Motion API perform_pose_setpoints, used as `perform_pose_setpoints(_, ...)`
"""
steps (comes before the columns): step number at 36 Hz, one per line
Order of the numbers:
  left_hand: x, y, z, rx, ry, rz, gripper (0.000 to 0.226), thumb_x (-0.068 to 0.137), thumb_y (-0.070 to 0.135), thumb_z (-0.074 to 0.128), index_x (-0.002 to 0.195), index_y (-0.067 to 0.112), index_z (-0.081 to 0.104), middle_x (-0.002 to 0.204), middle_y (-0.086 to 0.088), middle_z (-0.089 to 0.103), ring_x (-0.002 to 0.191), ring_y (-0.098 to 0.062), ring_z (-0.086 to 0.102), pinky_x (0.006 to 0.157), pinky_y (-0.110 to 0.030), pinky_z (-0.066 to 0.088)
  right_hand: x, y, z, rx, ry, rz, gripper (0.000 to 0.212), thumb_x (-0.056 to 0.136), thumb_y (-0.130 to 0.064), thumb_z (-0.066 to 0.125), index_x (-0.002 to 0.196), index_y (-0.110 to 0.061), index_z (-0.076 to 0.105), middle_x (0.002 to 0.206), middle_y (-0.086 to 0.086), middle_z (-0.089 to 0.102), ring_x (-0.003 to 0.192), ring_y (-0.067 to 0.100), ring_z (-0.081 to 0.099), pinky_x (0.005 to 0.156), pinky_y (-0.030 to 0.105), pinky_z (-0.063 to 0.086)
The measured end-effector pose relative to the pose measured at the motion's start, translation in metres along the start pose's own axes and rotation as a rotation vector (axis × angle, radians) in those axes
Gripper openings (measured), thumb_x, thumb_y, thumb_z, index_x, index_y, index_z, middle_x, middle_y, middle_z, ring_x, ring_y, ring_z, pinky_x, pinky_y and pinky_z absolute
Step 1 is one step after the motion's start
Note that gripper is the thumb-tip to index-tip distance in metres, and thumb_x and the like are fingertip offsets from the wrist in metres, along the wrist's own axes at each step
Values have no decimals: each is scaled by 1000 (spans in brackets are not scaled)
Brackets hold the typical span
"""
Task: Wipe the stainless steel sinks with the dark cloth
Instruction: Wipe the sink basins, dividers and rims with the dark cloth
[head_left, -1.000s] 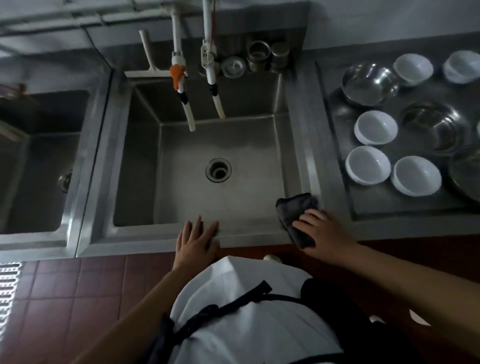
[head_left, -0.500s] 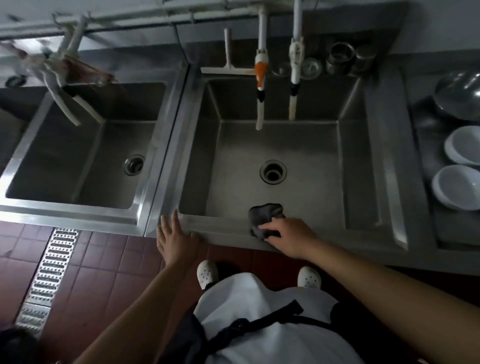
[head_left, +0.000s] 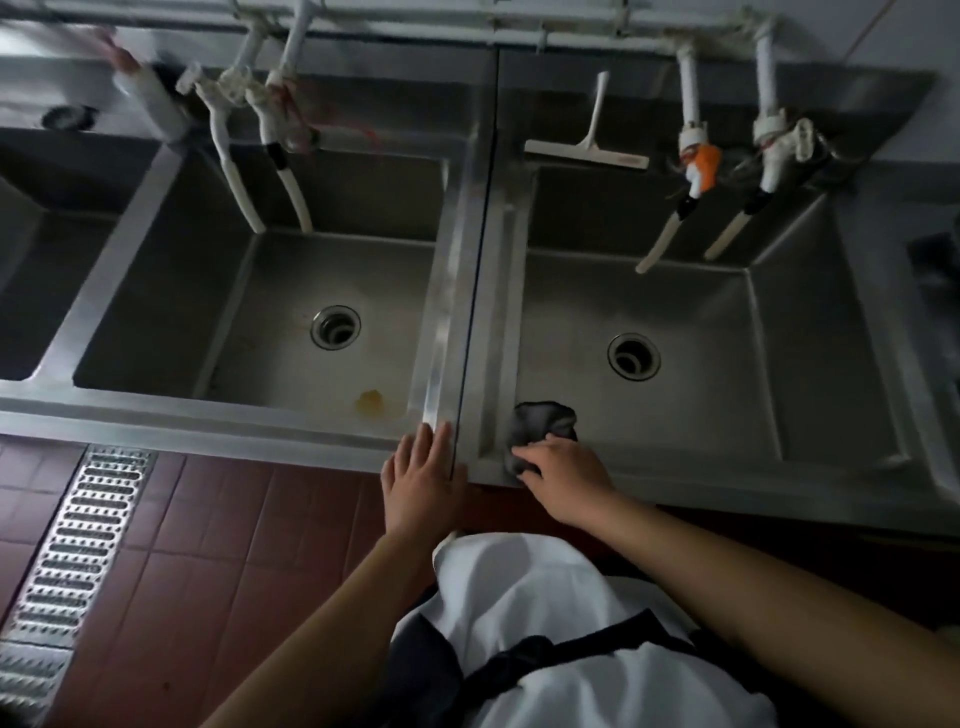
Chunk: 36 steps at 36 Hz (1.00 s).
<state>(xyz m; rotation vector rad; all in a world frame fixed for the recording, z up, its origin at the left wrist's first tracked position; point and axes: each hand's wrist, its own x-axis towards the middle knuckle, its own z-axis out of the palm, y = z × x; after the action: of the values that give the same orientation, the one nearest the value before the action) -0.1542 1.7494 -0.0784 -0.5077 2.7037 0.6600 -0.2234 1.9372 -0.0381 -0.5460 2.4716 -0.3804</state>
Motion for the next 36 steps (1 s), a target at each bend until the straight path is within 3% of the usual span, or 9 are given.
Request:
perform_pose_setpoints(3, 5, -8, -9, 13, -7, 54, 64, 96, 51, 46, 154, 41, 21, 162, 4, 24, 147, -25, 21, 119, -44, 15, -1, -5, 0, 29, 16, 70, 40, 99, -34, 53, 138, -26, 56, 142, 7, 54, 135, 26, 44, 102, 35, 41)
perform_pose_setpoints(6, 9, -16, -15, 37, -14, 105, 63, 95, 52, 47, 153, 41, 23, 159, 7, 30, 142, -26, 29, 116, -43, 20, -4, 0, 1, 234, 46, 179, 40, 97, -36, 57, 137, -31, 56, 150, 7, 47, 138, 25, 43, 105, 32, 39)
perform_pose_setpoints(11, 9, -21, -17, 27, -30, 127, 62, 97, 53, 44, 154, 42, 22, 159, 9, 29, 142, -24, 29, 115, -41, 20, -6, 7, 1, 730, 250, 307, 31, 92, -21, 67, 123, -17, 68, 116, 3, 70, 114, 21, 63, 91, 29, 49)
perform_pose_setpoints(17, 9, -18, -16, 1, -47, 97, 60, 97, 54, 44, 153, 44, 25, 158, 10, 30, 142, -24, 27, 116, -42, 19, -9, 13, -12, 983, 344, 393, 27, 93, -19, 65, 119, -9, 69, 110, 5, 70, 106, 19, 64, 80, 24, 48)
perform_pose_setpoints(21, 12, -16, -21, 6, -89, 71, 61, 98, 51, 48, 154, 44, 24, 161, 10, 26, 144, -25, 26, 117, -43, 18, 5, 22, -25, 1078, 375, 421, 6, 91, -17, 67, 93, -15, 73, 94, 7, 72, 96, 22, 67, 80, 33, 51)
perform_pose_setpoints(27, 23, -15, -38, -12, -218, 15, 56, 99, 32, 52, 150, 45, 31, 160, 11, 31, 142, -25, 31, 114, -43, 24, 19, 33, -38, 1210, 334, 471, 10, 90, -16, 69, 80, -16, 72, 92, 13, 73, 94, 28, 68, 89, 46, 53)
perform_pose_setpoints(32, 31, -13, -36, -73, -126, -63, 49, 88, 27, 51, 134, 43, 55, 132, 1, 65, 120, -33, 56, 98, -42, 45, 27, 49, -42, 1333, 280, 519, 6, 90, -17, 69, 86, -19, 71, 97, 8, 72, 99, 25, 67, 94, 46, 53)
perform_pose_setpoints(34, 31, -9, -33, -128, -95, -100, 52, 83, 22, 51, 130, 39, 61, 118, -3, 71, 111, -34, 59, 91, -43, 49, 29, 57, -43, 1396, 273, 550, 7, 89, -17, 70, 85, -20, 73, 98, 9, 73, 99, 25, 68, 95, 49, 53)
perform_pose_setpoints(36, 29, -5, -31, -159, -78, -121, 52, 84, 18, 52, 126, 47, 60, 111, -2, 72, 100, -32, 61, 87, -45, 52, 29, 67, -43, 1436, 256, 578, 7, 87, -18, 72, 83, -22, 75, 96, 9, 75, 98, 27, 69, 94, 54, 53)
